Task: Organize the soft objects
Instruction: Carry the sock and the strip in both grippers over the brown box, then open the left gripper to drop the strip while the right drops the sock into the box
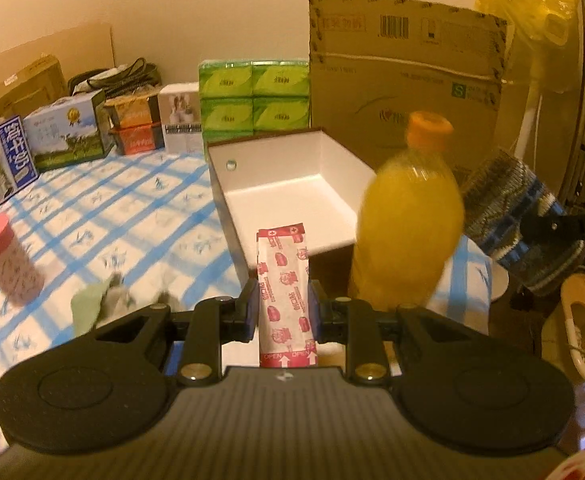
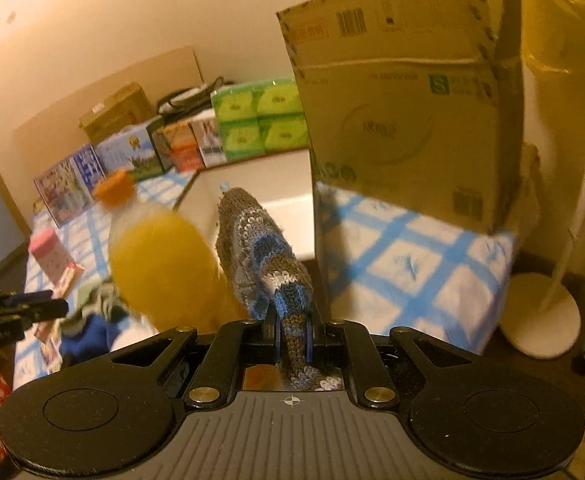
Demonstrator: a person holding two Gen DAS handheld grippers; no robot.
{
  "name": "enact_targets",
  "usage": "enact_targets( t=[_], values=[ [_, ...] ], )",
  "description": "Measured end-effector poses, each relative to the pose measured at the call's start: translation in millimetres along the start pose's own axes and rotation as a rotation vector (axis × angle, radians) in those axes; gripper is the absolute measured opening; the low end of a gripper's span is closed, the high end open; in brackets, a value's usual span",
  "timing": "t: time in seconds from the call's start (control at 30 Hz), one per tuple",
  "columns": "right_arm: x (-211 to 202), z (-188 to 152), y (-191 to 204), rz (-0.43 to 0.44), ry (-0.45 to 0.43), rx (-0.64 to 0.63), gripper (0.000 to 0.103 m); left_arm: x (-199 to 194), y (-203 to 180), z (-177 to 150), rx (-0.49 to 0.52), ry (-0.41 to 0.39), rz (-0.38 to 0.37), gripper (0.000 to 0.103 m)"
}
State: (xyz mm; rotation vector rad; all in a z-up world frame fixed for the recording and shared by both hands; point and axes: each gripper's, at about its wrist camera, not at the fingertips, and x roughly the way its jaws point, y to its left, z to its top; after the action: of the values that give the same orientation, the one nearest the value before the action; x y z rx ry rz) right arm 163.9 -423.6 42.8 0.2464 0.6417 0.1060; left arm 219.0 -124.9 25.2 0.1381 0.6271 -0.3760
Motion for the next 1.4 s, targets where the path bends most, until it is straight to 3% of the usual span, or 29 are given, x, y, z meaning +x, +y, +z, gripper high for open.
enact_targets(
  t=[0.23, 0.43, 0.83, 0.87, 0.9, 0.97, 1.1, 1.17, 1.23, 1.27, 1.4],
  values=[
    [53.8, 51.7, -1.4, 0.063, -0.006, -0.027, 0.011, 47.4, 18.7, 47.6, -0.004, -0.046, -0.014, 0.023],
    [118.2, 89.5, -6.2, 0.141, 0.036, -0.007, 0.011, 98.3, 36.5, 78.9, -0.019, -0.036, -0.046, 0.023],
    [225.7, 116.2, -7.3, 0.186, 0.110, 0.008, 0.012, 191.8, 34.0, 98.9, -0.030, 0.031, -0.088, 0.023],
    [232.2, 117.6, -7.5, 0.195, 0.114, 0.007, 0.019, 196.1, 34.4, 99.6, -0.037, 0.037, -0.092, 0.023],
    [238.0, 118.9, -8.7, 0.197, 0.116, 0.014, 0.034, 201.3, 34.7, 99.9, -0.042, 0.044, -0.094, 0.023],
    [242.9, 120.4, -11.3, 0.208, 0.104, 0.033, 0.053, 208.7, 33.9, 100.1, -0.037, 0.056, -0.095, 0.024],
    [243.4, 123.4, -12.9, 0.217, 0.101, 0.029, 0.053, 219.1, 30.1, 98.3, -0.021, 0.077, -0.088, 0.025],
    [240.6, 123.5, -14.5, 0.211, 0.102, 0.023, 0.053, 220.7, 28.2, 98.3, -0.017, 0.077, -0.090, 0.028],
    [236.1, 122.3, -17.4, 0.199, 0.103, 0.018, 0.053, 221.0, 26.3, 99.0, -0.011, 0.081, -0.088, 0.049],
    [234.1, 121.8, -18.1, 0.194, 0.102, 0.016, 0.053, 221.3, 25.5, 99.7, -0.010, 0.082, -0.086, 0.054],
    [222.8, 116.6, -23.3, 0.187, 0.113, 0.014, 0.053, 216.3, 26.3, 102.0, -0.012, 0.083, -0.081, 0.057]
  ],
)
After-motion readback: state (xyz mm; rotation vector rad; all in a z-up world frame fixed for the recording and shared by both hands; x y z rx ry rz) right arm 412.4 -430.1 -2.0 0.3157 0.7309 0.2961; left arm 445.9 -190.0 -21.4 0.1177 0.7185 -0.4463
